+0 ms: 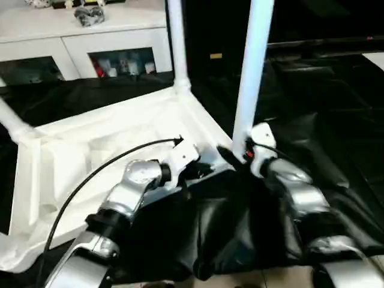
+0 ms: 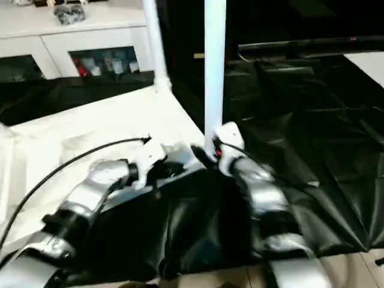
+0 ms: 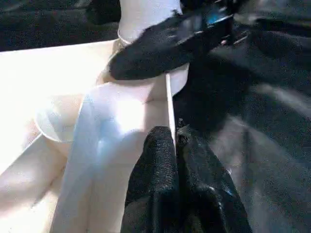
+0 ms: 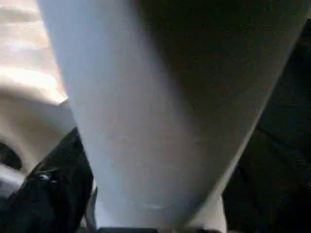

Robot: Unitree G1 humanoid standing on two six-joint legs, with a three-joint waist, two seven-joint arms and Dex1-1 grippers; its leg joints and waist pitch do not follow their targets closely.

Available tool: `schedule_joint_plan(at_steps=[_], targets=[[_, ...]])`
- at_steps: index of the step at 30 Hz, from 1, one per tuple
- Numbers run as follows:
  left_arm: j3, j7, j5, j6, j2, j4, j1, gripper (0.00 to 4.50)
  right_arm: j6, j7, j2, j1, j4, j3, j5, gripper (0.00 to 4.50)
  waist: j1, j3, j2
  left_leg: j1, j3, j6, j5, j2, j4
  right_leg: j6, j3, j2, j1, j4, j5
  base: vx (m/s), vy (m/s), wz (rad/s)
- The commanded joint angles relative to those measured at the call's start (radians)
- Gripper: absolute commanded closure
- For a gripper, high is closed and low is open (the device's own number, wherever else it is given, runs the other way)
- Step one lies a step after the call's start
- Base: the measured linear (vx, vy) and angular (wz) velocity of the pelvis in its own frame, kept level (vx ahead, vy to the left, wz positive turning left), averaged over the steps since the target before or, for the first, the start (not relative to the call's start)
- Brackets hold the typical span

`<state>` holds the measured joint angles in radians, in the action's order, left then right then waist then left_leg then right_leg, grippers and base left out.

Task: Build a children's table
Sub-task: Rotate leg to tighten

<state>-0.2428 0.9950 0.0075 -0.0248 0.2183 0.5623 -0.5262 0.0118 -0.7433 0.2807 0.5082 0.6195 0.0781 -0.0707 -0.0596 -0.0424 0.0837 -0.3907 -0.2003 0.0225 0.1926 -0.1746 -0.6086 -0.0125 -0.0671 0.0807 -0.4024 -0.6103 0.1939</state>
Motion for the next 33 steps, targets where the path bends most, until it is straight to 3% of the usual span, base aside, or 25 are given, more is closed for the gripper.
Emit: schedule_joint_plan(at_steps=[1,10,16,22,27,33], targets=[[0.002,0.051,-0.042,0.036,0.002,-0.069,-0.014,4.50,0.009,-0.071,0.006,-0.007,-0.042,0.033,-0.008,0.03,-0.001,0.065,-0.014,0.018,0.027,-0.112,0.148,-0.061,0.065,-0.254,0.042,0.071,0.051,0.066,0.098,0.000,0.000,0.00],[-0.001,0.146,-0.077,0.013,0.065,-0.124,0.024,4.50,0.069,-0.381,0.117,-0.066,-0.186,0.112,-0.077,0.03,-0.007,0.065,-0.017,0.016,0.030,-0.114,0.148,-0.064,0.066,-0.251,0.044,0.072,0.050,0.065,0.118,0.000,0.000,0.00],[-0.001,0.173,-0.092,-0.003,0.083,-0.150,0.044,4.50,0.095,-0.407,0.123,-0.063,-0.192,0.113,-0.084,0.03,-0.007,0.065,-0.021,0.016,0.030,-0.109,0.136,-0.063,0.066,-0.249,0.043,0.072,0.050,0.065,0.127,0.000,0.000,0.00],[-0.006,0.212,-0.105,-0.014,0.113,-0.177,0.065,4.50,0.136,-0.475,0.148,-0.072,-0.213,0.127,-0.105,0.56,-0.009,0.065,-0.021,0.017,0.029,-0.116,0.128,-0.063,0.065,-0.249,0.043,0.071,0.048,0.064,0.120,0.000,0.000,0.00],[-0.011,0.231,-0.106,-0.022,0.124,-0.188,0.071,4.50,0.155,-0.503,0.156,-0.079,-0.222,0.130,-0.116,0.99,-0.012,0.064,-0.019,0.020,0.029,-0.096,0.149,-0.063,0.066,-0.243,0.045,0.072,0.046,0.068,0.155,0.000,0.000,0.00],[-0.014,0.235,-0.107,-0.032,0.127,-0.201,0.076,4.50,0.169,-0.513,0.160,-0.086,-0.234,0.133,-0.118,1.50,-0.022,0.068,-0.022,0.020,0.029,-0.104,0.112,-0.064,0.063,-0.242,0.045,0.071,0.047,0.062,0.121,0.000,0.000,0.00]])
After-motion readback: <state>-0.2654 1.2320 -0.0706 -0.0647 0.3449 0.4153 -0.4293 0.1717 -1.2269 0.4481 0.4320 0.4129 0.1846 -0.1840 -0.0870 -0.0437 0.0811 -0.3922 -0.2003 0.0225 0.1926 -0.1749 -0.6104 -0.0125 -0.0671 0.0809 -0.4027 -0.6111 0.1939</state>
